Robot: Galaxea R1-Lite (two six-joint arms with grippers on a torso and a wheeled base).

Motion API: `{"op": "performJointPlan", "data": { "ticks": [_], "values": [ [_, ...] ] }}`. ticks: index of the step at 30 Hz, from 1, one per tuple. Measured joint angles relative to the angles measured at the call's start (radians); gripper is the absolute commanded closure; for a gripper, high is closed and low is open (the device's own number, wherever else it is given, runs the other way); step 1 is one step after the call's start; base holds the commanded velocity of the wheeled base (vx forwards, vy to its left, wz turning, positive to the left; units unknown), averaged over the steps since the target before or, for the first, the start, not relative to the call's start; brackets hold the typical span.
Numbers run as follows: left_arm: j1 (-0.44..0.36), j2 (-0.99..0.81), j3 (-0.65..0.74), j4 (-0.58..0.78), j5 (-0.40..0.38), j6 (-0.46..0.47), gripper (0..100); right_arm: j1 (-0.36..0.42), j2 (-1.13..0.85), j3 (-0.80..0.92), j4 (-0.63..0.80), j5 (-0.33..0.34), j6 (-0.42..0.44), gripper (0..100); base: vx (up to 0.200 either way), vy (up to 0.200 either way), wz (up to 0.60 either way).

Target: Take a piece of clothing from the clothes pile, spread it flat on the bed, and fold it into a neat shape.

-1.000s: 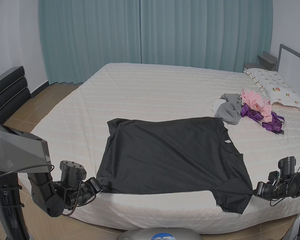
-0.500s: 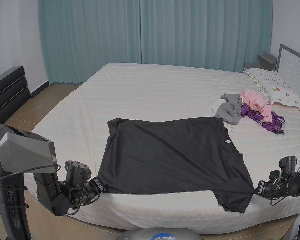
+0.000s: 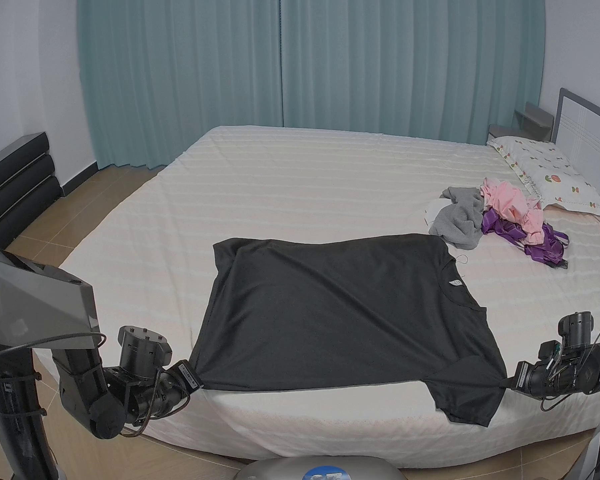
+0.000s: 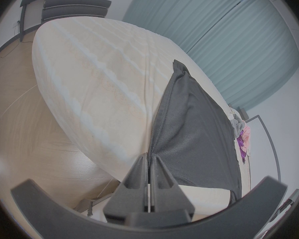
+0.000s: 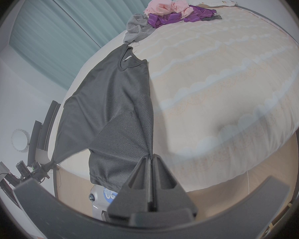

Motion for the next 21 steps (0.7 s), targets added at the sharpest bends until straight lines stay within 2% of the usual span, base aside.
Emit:
{"op": "performJointPlan", "data": {
  "ticks": [6, 21],
  "values": [
    [0.014, -0.029, 0.033, 0.000, -0.001, 0.065, 100, 0.000, -0.001, 0.001, -0.001, 0.003, -0.001, 100, 0.000, 0.000, 0.00],
    [0.089, -0.039, 0.038, 0.001, -0.010, 0.109, 100, 0.008, -0.040, 0.028, 0.009, 0.060, -0.026, 100, 0.000, 0.000, 0.00]
  ]
}}
